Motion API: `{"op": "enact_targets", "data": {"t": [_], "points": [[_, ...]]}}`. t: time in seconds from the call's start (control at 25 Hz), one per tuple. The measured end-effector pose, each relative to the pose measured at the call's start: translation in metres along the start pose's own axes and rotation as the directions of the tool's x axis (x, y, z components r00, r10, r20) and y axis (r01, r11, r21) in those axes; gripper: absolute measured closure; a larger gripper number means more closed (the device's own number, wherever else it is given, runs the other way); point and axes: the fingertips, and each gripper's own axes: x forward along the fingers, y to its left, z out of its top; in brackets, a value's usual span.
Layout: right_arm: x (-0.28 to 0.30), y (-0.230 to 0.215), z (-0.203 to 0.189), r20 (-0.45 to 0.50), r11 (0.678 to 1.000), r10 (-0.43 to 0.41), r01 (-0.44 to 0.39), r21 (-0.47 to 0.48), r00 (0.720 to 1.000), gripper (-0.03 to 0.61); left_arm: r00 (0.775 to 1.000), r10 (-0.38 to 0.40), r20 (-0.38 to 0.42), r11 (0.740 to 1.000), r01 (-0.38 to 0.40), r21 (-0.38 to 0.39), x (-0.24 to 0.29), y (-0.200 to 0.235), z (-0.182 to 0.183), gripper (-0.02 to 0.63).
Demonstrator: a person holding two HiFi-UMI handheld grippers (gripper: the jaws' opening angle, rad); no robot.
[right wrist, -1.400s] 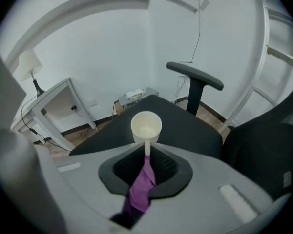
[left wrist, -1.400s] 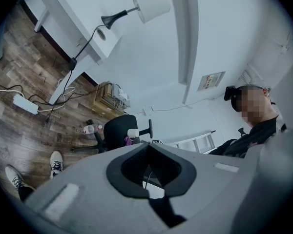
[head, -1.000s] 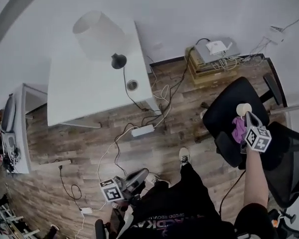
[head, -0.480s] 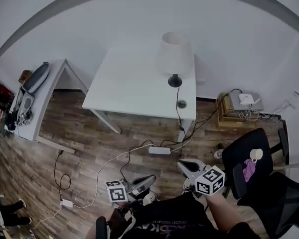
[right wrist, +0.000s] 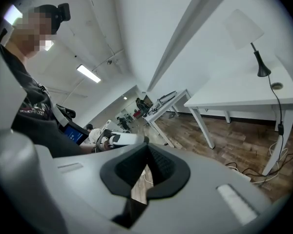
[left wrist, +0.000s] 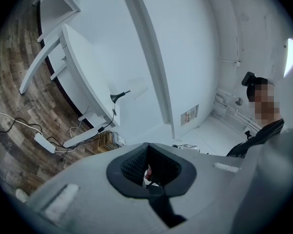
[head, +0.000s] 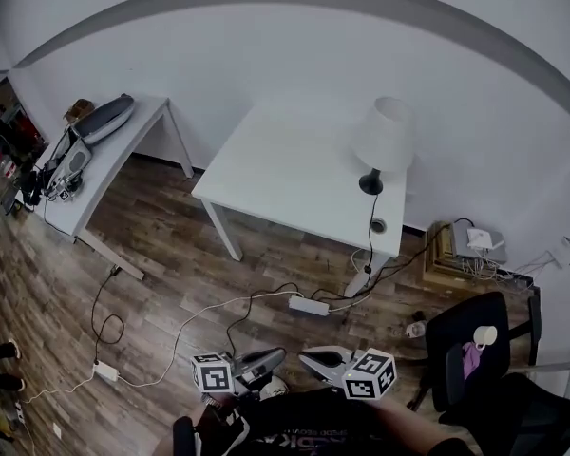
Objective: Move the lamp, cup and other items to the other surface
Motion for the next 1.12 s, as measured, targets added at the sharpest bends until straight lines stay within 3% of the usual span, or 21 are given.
{"op": "enact_targets", "data": {"t": [0.24, 0.48, 1.12], "points": [[0.025, 0.018, -0.008, -0.039, 0.997, -0.016, 0.013, -0.077, 0.999, 0.575, 0.998, -0.061, 0.010, 0.998, 0.061, -0.030, -0.018, 0.004, 0.000, 0.620], [0.038, 0.020, -0.016, -0.065, 1.000, -0.009, 0.007, -0.029, 0.998, 0.575, 0.999, -0.037, 0.032, 0.999, 0.038, -0.029, -0.040, 0.009, 0.006, 0.620], [0.053, 0.027, -0.022, -0.115, 0.998, -0.010, 0.004, -0.055, 0.993, 0.575, 0.998, -0.047, 0.033, 0.998, 0.048, -0.038, -0.049, 0.013, 0.005, 0.620]]}}
